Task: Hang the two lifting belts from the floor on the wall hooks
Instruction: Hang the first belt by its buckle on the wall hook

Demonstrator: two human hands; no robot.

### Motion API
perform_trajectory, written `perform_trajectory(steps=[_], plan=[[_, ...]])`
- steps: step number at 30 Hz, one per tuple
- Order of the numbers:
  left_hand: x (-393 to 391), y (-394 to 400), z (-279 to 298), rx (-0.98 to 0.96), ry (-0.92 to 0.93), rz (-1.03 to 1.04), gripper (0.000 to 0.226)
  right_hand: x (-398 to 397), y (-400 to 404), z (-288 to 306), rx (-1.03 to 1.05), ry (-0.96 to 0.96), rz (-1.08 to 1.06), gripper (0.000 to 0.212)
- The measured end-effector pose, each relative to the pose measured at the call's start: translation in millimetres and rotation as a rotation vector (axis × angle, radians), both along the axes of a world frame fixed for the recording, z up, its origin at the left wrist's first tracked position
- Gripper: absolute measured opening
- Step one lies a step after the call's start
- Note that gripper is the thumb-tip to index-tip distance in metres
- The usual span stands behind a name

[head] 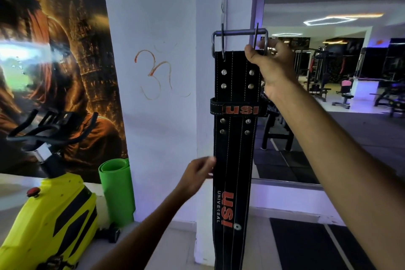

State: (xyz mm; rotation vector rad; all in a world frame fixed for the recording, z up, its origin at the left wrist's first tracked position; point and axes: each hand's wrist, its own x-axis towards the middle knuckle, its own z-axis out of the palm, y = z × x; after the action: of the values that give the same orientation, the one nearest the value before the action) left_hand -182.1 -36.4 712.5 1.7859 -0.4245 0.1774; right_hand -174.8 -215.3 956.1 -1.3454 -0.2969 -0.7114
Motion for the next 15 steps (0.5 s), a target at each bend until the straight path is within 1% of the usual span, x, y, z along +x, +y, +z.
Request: perform_trajectory(steps=[1,3,5,7,8,10,13,15], plan=[[-1.1,0.6,19.2,-0.057,-0.028,0.027,0.039,2.3,-0.6,-3.7,-0.005,0.0,-0.029,0.037],[-1.0,1.7,58.9,-0.194,-0.151,0.108,0.029,5.1,0.0,-10.0,-0.024,-0.02,-0.073,0.045],[-3.4,0.1,102.5,-0.316,-0.27,0.166,0.019,6.5,1.8,-16.1,-0.04,-0.051,-0.042,0.045],[-7.1,-2.8,141.3,-0.385,-0.363,0.145,0.009,6.1,5.3,-22.2,-0.046,-0.09,0.01,0.042],[-7.8,-4.8,157.2,-0.4,-0.39,0.126,0.007,4.7,7.5,-24.4,-0.053,-0.103,0.017,0.039],[-3.5,-8.3,180.3,-0.375,-0.429,0.122,0.019,4.6,11.9,-28.3,-0.068,-0.131,0.017,0.034],[8.4,-12.0,194.4,-0.327,-0.453,0.182,0.033,9.2,13.2,-30.5,-0.086,-0.133,0.041,0.031],[13.2,-14.3,196.6,-0.312,-0.467,0.222,0.027,11.6,10.7,-31.2,-0.095,-0.128,0.051,0.018]])
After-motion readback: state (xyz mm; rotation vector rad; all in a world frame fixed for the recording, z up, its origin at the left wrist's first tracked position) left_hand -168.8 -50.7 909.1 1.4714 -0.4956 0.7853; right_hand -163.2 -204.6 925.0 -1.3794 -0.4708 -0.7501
